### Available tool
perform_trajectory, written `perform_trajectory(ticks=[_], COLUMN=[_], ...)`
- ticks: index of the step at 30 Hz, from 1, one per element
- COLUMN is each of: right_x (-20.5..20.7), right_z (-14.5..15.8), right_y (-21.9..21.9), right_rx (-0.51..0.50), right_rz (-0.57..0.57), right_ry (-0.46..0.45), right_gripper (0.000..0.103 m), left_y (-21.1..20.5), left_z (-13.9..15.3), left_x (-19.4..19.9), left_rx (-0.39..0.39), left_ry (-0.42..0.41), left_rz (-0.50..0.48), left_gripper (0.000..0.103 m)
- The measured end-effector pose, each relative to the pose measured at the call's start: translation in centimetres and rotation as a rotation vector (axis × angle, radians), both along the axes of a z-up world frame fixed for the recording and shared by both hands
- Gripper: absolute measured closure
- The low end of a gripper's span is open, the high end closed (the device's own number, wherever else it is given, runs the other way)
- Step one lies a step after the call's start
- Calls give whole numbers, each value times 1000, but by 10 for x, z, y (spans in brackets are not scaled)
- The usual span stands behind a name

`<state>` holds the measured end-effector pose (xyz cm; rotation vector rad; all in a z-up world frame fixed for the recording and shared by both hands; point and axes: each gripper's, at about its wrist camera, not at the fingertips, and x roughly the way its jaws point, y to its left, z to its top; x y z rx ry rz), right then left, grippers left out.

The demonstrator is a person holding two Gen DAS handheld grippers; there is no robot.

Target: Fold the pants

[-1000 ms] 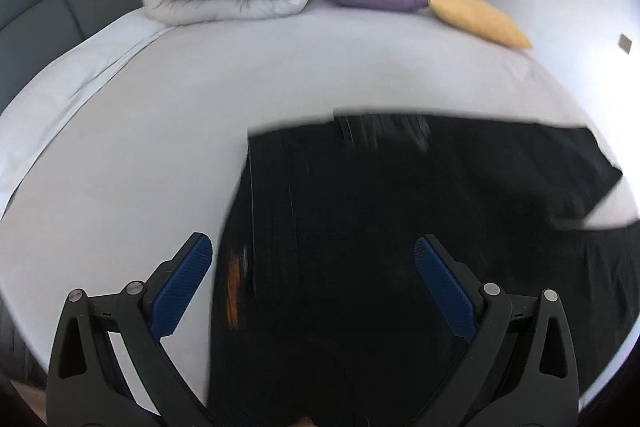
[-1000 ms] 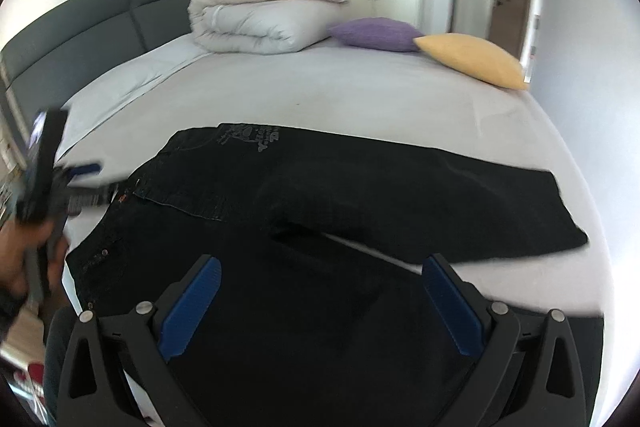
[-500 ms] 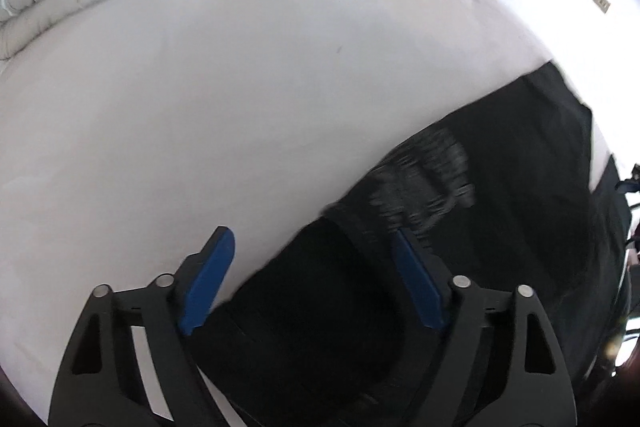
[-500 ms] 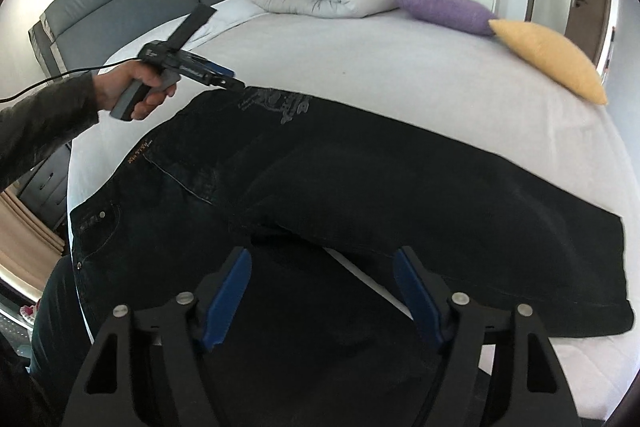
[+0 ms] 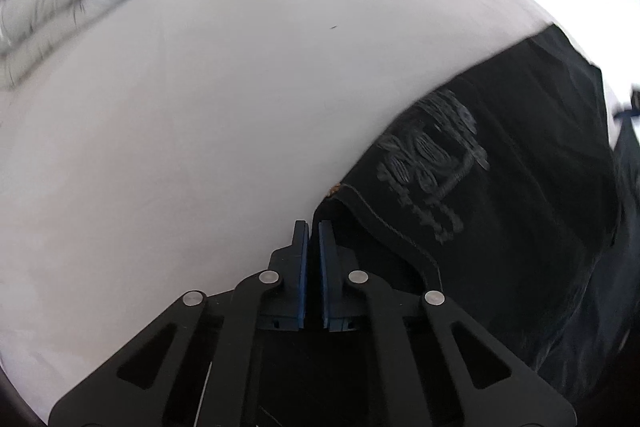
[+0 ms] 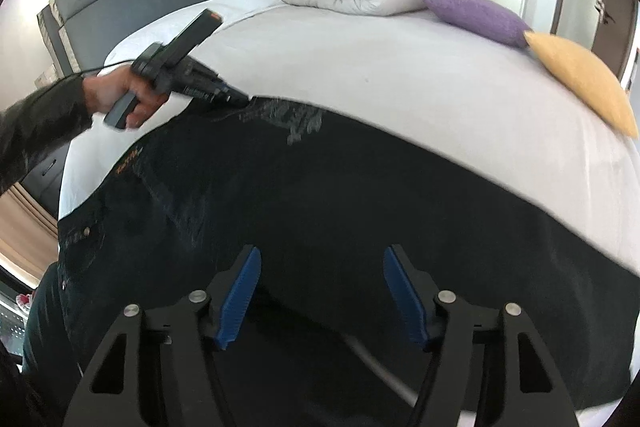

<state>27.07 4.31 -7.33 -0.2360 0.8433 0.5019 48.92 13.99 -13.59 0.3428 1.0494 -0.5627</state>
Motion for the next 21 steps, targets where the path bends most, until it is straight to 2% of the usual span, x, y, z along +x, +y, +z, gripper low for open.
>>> perform_trajectory(ticks=[2, 6, 9, 15, 18, 20, 21], right_x=[11, 33, 49, 92, 107, 112, 116], right_z=[6, 17, 21, 18, 11, 7, 3], right_y=[9, 31, 50, 89, 106, 114, 119], right_rx=[-19, -43, -89, -248, -315, -346, -370], right_rz=[11, 39, 98, 185, 245, 271, 282], right_ry=[-14, -44, -67, -94, -84, -74, -62], right_gripper=[36, 36, 35, 31, 31, 33, 34], left_y=[0, 12, 16, 10, 12, 0, 0], left_z=[5, 28, 50, 76, 86, 94, 94], left_x=[-10, -38, -52, -88, -102, -142, -142], left_rx=[4, -69, -95, -126, -141, -156, -161], left_ry=[-50, -150, -218, -335, -357, -363, -363], left_rz=[-10, 17, 21, 17, 7, 9, 12], left_gripper=[100, 100, 100, 100, 100, 100, 100])
